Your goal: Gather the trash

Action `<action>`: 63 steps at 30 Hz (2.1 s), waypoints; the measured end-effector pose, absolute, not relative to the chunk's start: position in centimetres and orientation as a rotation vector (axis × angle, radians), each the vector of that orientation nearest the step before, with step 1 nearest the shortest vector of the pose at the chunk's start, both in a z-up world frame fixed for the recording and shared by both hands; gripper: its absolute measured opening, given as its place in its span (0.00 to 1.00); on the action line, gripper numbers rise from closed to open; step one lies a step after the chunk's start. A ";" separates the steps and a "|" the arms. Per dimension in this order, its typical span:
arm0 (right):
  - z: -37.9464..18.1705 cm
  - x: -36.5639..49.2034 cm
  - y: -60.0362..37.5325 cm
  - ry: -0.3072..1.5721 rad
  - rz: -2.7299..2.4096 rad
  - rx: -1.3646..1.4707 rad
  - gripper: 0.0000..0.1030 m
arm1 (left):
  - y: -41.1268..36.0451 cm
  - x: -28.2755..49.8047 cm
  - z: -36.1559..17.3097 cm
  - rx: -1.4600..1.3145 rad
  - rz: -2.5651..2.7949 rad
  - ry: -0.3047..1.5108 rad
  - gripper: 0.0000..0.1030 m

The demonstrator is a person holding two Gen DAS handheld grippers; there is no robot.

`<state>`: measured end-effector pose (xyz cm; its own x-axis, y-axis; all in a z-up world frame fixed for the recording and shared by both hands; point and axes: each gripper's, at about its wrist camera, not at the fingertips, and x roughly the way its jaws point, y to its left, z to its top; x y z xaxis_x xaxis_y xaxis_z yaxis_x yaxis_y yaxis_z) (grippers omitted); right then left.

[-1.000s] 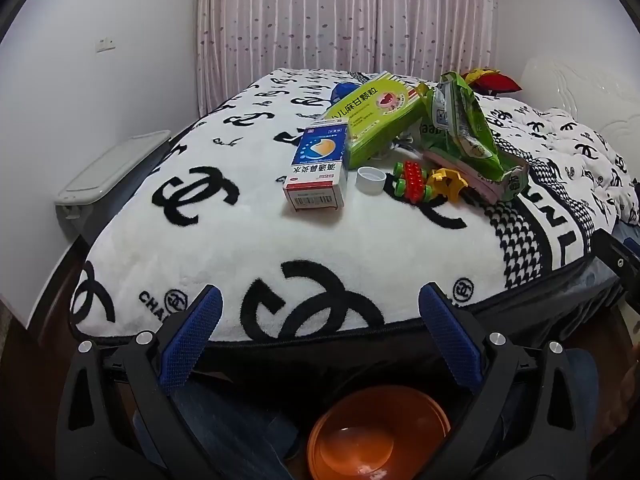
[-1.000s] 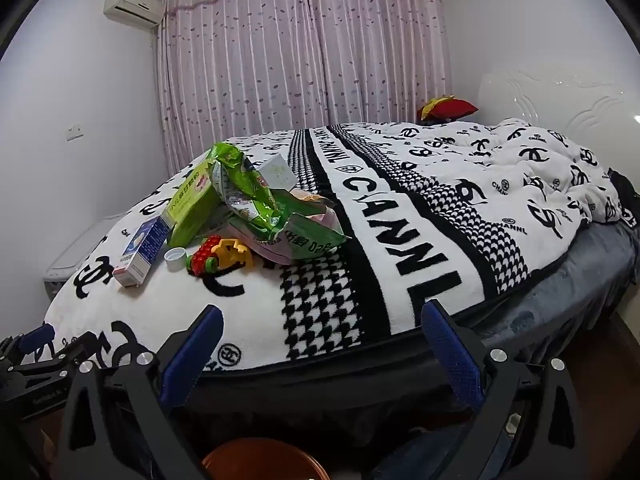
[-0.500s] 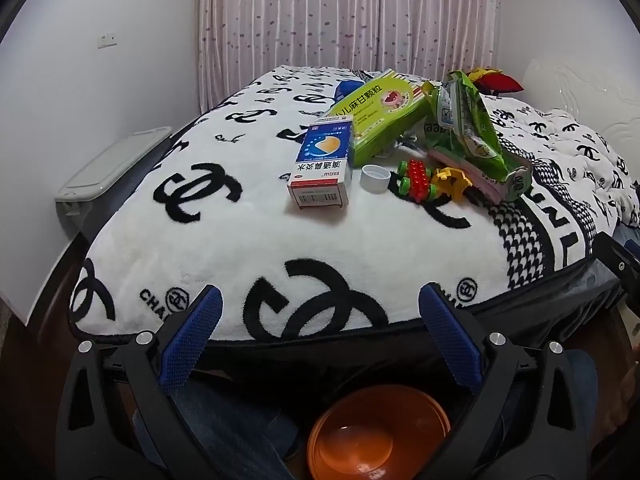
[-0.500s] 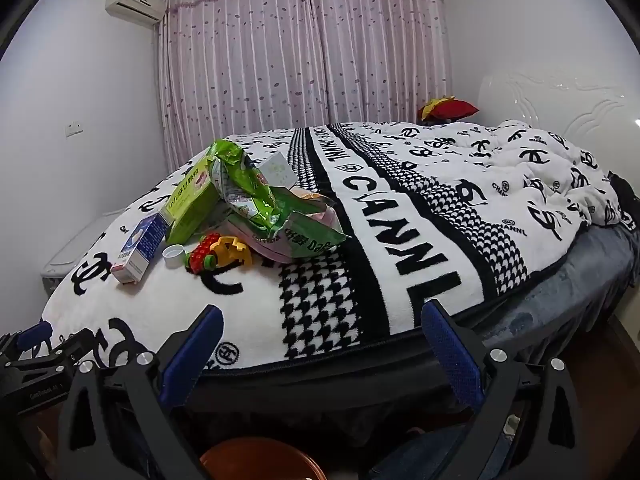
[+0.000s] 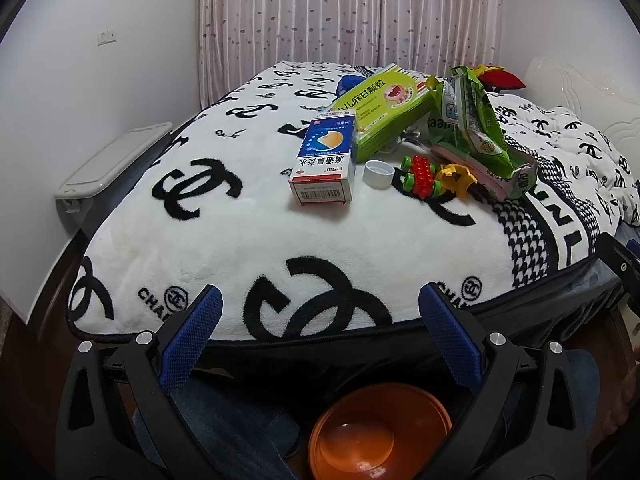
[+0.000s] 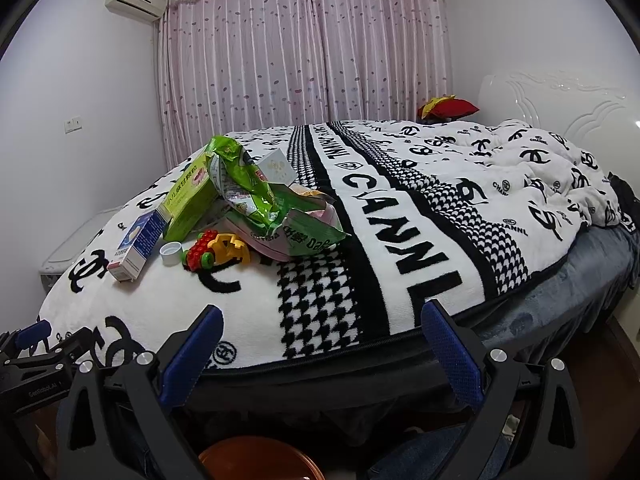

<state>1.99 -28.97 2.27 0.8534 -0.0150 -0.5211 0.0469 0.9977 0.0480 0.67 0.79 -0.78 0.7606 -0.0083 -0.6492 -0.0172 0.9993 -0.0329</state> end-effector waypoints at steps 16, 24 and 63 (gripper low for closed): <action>1.8 2.4 -29.0 0.563 -0.025 0.058 0.95 | 1.1 1.1 -1.0 -0.046 0.013 0.724 0.93; 1.7 2.4 -28.9 0.565 -0.025 0.056 0.95 | 1.4 1.1 -1.1 -0.058 0.015 0.725 0.93; 1.2 2.6 -28.8 0.585 -0.025 0.058 0.95 | 2.0 3.8 -1.0 -0.101 -0.035 0.713 0.93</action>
